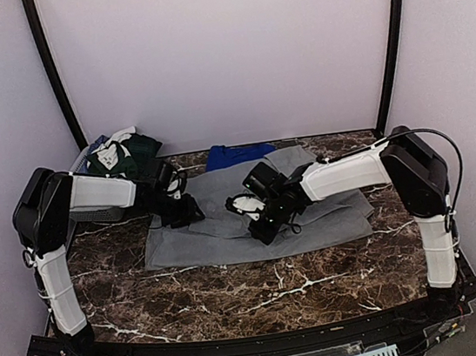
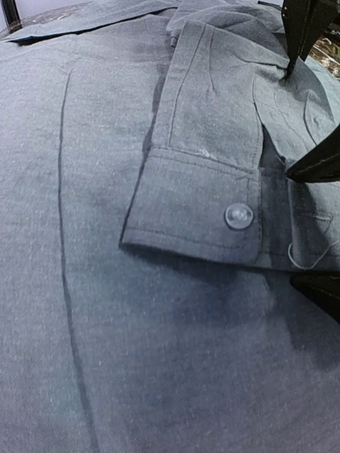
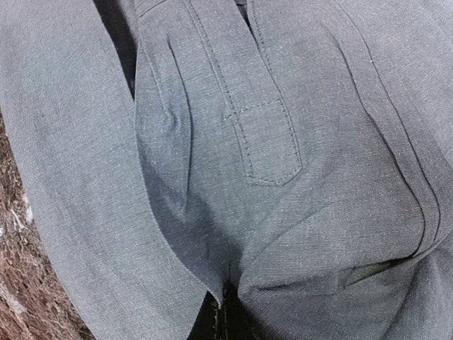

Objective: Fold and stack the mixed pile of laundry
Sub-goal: Adjust the 1/3-folded shirt at the center of the board.

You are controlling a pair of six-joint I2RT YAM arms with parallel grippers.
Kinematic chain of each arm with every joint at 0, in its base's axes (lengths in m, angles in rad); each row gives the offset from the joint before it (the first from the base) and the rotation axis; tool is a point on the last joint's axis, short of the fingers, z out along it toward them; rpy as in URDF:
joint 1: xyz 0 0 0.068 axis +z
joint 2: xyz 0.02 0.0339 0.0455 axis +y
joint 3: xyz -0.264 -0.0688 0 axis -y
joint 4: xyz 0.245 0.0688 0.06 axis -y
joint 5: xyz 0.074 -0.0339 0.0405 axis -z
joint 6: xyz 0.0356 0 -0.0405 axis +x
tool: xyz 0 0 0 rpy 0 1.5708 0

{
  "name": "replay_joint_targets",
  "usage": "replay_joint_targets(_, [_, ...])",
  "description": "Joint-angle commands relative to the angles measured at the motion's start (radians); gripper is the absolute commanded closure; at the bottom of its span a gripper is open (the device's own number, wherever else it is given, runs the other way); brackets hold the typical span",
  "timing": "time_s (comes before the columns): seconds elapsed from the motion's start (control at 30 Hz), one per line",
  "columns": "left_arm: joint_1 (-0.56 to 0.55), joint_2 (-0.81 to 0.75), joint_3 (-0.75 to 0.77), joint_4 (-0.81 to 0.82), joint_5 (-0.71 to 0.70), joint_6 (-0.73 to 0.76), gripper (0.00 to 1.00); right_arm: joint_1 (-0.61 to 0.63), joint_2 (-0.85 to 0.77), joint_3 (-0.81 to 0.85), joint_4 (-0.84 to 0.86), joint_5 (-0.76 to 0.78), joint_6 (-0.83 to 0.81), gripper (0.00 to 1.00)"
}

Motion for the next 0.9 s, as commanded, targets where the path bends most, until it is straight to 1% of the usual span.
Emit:
replay_joint_targets(0.0, [-0.035,0.012,0.017,-0.047,0.021,0.027,0.6,0.003,0.025,0.028,0.021,-0.004,0.006,1.0])
replay_joint_targets(0.1, [-0.043,0.012,0.031,-0.038,0.036,0.024,0.63,0.002,0.03,0.029,0.019,-0.006,0.009,1.0])
replay_joint_targets(0.17, [-0.043,0.012,0.04,-0.035,0.029,0.022,0.69,0.003,0.03,0.032,0.017,-0.008,0.009,1.0])
replay_joint_targets(0.33, [-0.043,0.0,0.056,-0.029,0.01,0.017,0.88,0.003,0.025,0.029,0.017,-0.005,0.012,1.0])
replay_joint_targets(0.37, [-0.043,-0.013,0.055,-0.024,0.008,0.014,0.95,0.002,0.024,0.027,0.017,-0.002,0.012,1.0])
replay_joint_targets(0.4, [-0.043,-0.021,0.055,-0.021,0.007,0.013,0.98,0.003,0.019,0.026,0.015,0.003,0.013,1.0])
replay_joint_targets(0.43, [-0.045,-0.04,0.054,-0.015,0.007,0.013,1.0,0.002,0.012,0.025,0.016,0.012,0.016,1.0])
replay_joint_targets(0.53, [-0.053,-0.083,0.066,-0.015,0.011,0.018,1.0,-0.008,-0.02,0.019,0.018,0.032,0.032,1.0])
replay_joint_targets(0.57, [-0.058,-0.107,0.072,-0.026,0.011,0.018,1.0,-0.016,-0.036,0.017,0.018,0.04,0.043,0.98])
replay_joint_targets(0.63, [-0.064,-0.143,0.099,-0.05,0.011,0.021,1.0,-0.036,-0.074,0.011,0.018,0.048,0.066,0.85])
replay_joint_targets(0.67, [-0.067,-0.156,0.119,-0.055,0.011,0.023,1.0,-0.045,-0.101,0.004,0.021,0.052,0.079,0.76])
replay_joint_targets(0.7, [-0.071,-0.18,0.131,-0.068,0.015,0.022,1.0,-0.057,-0.131,-0.007,0.029,0.052,0.09,0.65])
replay_joint_targets(0.77, [-0.075,-0.204,0.176,-0.076,0.029,0.022,1.0,-0.077,-0.204,-0.042,0.055,0.041,0.102,0.48])
replay_joint_targets(0.8, [-0.075,-0.209,0.215,-0.083,0.033,0.019,1.0,-0.085,-0.245,-0.063,0.068,0.032,0.114,0.43])
replay_joint_targets(0.87, [-0.077,-0.2,0.284,-0.085,0.051,0.02,1.0,-0.099,-0.322,-0.106,0.097,0.019,0.135,0.39])
